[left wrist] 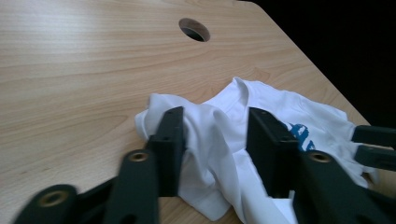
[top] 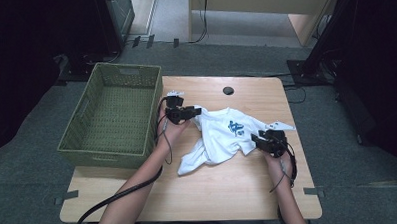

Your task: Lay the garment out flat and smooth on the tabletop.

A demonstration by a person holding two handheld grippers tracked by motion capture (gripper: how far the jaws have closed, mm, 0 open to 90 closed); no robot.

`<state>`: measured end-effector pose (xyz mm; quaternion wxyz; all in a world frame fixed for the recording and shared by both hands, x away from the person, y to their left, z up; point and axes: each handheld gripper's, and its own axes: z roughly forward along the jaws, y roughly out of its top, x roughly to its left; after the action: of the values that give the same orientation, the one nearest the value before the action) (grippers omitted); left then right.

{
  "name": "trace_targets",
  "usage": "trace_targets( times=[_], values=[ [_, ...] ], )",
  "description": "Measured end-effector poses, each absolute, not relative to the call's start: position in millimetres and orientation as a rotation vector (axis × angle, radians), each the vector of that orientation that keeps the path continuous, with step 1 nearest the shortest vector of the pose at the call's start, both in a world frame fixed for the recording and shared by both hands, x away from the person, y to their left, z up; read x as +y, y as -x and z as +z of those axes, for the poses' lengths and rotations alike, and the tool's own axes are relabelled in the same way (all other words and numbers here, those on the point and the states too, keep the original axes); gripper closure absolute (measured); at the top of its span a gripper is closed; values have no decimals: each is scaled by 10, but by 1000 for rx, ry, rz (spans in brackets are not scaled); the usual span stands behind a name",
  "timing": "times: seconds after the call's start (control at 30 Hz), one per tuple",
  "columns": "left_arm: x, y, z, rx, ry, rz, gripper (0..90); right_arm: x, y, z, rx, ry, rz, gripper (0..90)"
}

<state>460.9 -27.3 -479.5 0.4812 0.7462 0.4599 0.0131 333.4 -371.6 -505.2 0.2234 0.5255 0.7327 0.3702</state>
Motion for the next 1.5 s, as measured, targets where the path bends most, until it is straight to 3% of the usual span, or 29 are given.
trace_targets(
  times=[0.27, 0.7, 1.2, 1.33, 1.5],
  values=[
    [-132, -4508, -4801, 1119, -1779, 26, 485, -3587, -3394, -5049, 2072, -1445, 1041, 602],
    [-103, -4389, -5165, 1142, -1824, 25, 549, -3510, -3498, -5135, 2111, -1455, 1026, 603],
    [-349, -4482, -5306, 1111, -1876, 98, 506, -3504, -3506, -5189, 2114, -1459, 1017, 598],
    [-398, -4486, -5312, 1107, -1880, 89, 566, -3499, -3498, -5201, 2116, -1452, 1013, 594],
    [-445, -4498, -5319, 1106, -1899, 69, 736, -3502, -3492, -5230, 2112, -1460, 1018, 590]
  ],
)
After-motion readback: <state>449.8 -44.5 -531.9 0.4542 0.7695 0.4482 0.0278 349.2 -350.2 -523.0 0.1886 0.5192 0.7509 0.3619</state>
